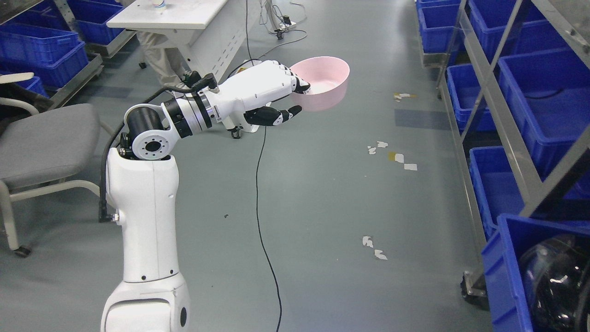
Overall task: Stack pink IKEA bowl on shelf middle layer
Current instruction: 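Hold the pink bowl up while the robot turns to the other shelf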
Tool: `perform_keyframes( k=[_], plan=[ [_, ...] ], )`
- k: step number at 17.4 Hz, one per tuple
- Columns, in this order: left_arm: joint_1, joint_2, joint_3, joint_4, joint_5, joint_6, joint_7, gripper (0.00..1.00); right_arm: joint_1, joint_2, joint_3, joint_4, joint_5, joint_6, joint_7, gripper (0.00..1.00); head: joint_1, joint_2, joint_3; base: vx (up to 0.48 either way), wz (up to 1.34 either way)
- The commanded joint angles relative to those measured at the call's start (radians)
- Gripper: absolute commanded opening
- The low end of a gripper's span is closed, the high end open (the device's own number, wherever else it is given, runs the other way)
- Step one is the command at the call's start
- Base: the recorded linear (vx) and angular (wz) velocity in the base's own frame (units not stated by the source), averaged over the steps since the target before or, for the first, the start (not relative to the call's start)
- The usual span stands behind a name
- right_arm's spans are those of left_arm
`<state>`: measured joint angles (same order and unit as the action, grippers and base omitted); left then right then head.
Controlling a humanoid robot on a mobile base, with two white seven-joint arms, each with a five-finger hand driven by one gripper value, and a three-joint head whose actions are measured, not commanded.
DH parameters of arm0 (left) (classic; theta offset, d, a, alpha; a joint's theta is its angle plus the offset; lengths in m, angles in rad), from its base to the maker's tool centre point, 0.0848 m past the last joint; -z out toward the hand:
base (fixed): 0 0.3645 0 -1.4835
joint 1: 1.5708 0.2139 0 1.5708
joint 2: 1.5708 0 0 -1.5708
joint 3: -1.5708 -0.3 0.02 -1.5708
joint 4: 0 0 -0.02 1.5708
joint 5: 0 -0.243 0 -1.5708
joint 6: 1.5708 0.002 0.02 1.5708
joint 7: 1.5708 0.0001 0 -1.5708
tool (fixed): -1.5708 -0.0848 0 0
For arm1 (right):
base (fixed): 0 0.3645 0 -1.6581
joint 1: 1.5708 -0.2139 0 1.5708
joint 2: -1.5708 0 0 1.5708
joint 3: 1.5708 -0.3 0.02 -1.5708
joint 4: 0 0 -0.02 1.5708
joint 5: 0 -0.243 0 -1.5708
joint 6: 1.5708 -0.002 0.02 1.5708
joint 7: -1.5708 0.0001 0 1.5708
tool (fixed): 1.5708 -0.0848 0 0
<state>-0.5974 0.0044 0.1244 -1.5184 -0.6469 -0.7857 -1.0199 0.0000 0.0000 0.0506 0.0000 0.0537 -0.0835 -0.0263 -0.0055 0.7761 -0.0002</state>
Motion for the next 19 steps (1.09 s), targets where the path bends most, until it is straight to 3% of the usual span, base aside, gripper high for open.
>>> perform_keyframes(
  k=[1, 10, 19],
  plan=[
    [0.001, 0.013, -0.005, -0.003, -0.002, 0.000, 0.007, 0.01, 0.023, -0.018, 0.000, -0.017, 0.000, 0.001, 0.000, 1.00, 0.0000, 0.000, 0.000, 0.138, 0.41],
    [-0.015, 0.013, -0.008, -0.003, -0.007, 0.000, 0.009, 0.01, 0.023, -0.018, 0.000, -0.017, 0.000, 0.001, 0.000, 1.00, 0.0000, 0.000, 0.000, 0.290, 0.14],
    [-0.059, 0.013, -0.006, -0.003, -0.007, 0.000, 0.009, 0.01, 0.023, -0.018, 0.000, -0.017, 0.000, 0.001, 0.000, 1.00, 0.0000, 0.000, 0.000, 0.455, -0.08]
  ],
)
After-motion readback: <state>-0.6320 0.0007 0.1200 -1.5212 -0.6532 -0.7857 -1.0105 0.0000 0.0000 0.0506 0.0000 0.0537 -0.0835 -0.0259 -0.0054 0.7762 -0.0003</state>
